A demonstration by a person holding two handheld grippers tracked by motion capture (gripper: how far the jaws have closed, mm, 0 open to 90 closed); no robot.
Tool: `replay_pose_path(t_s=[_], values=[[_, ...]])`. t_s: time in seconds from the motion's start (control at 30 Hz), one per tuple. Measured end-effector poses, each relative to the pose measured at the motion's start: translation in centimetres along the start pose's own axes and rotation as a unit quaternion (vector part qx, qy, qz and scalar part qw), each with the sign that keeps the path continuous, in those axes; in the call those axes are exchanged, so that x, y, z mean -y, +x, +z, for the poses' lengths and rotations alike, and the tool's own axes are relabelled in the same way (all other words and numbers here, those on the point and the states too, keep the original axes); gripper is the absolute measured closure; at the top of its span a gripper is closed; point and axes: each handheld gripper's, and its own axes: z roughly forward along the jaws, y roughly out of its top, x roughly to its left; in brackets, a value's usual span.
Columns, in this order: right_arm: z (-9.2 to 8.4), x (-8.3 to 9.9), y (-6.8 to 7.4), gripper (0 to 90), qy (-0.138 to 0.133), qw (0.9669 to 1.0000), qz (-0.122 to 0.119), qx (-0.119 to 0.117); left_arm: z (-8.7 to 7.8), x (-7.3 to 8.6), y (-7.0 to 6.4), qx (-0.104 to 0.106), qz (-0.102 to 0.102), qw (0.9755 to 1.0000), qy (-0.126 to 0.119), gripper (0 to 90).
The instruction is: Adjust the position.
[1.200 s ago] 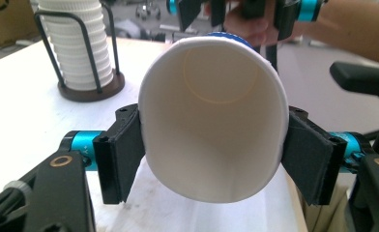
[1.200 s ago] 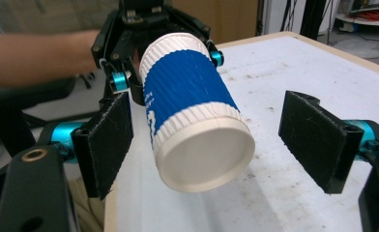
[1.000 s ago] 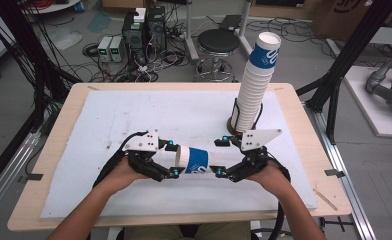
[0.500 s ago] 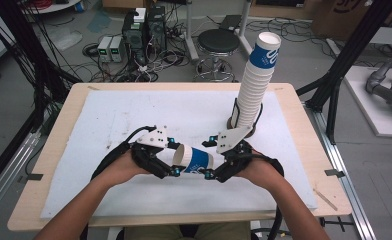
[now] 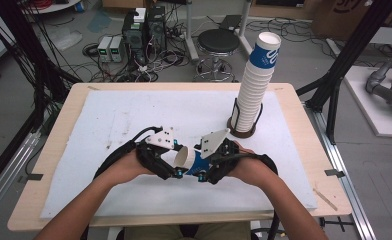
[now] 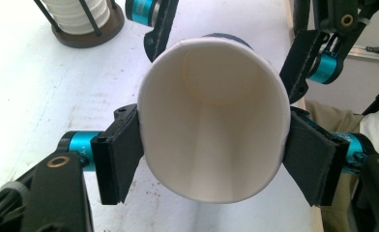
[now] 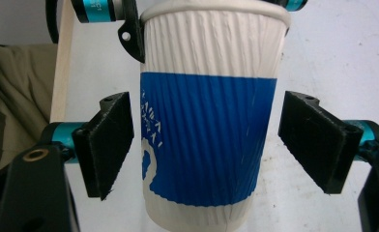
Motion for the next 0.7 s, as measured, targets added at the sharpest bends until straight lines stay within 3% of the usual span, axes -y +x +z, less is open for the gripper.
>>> replay_pose_path(t_s=[0.3, 0.37, 0.7], values=[[1.0, -0.4, 0.2, 20.9, 0.034, 0.9993, -0.013, -0.003, 0.4, -0.3, -0.3, -0.002, 0.006, 0.9999, 0.012, 27.6], [1.2, -0.4, 0.2, 26.4, 0.039, 0.9991, -0.015, -0.006, 0.5, -0.3, -0.3, -0.001, 0.009, 0.9998, 0.016, 27.6], [1.5, -0.4, 0.2, 27.1, 0.046, 0.9989, -0.008, -0.009, 0.9, -0.4, -0.5, -0.009, 0.007, 0.9997, 0.023, 25.1]])
